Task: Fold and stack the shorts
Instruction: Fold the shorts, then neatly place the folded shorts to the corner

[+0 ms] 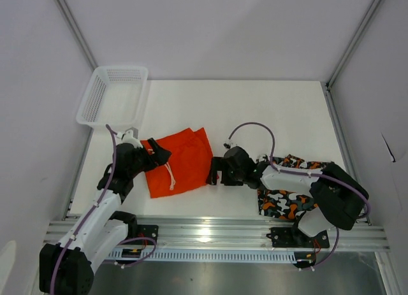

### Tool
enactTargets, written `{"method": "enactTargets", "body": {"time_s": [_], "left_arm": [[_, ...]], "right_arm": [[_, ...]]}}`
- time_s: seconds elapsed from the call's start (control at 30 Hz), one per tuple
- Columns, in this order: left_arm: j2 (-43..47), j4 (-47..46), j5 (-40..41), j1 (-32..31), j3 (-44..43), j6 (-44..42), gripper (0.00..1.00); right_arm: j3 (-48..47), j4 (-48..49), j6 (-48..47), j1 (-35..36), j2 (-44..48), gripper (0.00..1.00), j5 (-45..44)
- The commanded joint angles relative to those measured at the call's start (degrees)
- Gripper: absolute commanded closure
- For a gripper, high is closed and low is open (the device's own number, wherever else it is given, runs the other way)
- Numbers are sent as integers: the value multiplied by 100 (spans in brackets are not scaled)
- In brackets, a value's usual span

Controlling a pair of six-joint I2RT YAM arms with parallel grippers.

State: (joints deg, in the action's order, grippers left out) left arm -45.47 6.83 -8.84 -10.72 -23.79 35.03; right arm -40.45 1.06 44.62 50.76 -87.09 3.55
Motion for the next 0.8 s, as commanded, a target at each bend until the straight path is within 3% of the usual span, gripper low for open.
{"method": "enactTargets", "body": {"time_s": [0.0, 0.17, 0.2, 0.3, 0.5, 0.77], "left_arm": [[100, 125, 216, 35, 33, 4, 1], [170, 494, 523, 44, -99, -75, 1], [179, 547, 672, 35, -125, -75, 1], [267, 732, 849, 88, -108, 48, 1], [864, 969, 1253, 342, 41, 74, 1], [786, 838, 1395, 483, 366, 224, 1]], "right_arm": [[-472, -1213, -787, -363, 534, 2, -873], [-910, -591, -1420, -1392, 132, 0, 977], [-1113, -624, -1656, -1489, -269, 0, 1546], [-1930, -800, -2079, -1596, -1069, 1, 2182], [-2573, -353, -1993, -1727, -2083, 0, 2975], [-2811, 52, -1913, -1693, -2830, 1, 3108]]}}
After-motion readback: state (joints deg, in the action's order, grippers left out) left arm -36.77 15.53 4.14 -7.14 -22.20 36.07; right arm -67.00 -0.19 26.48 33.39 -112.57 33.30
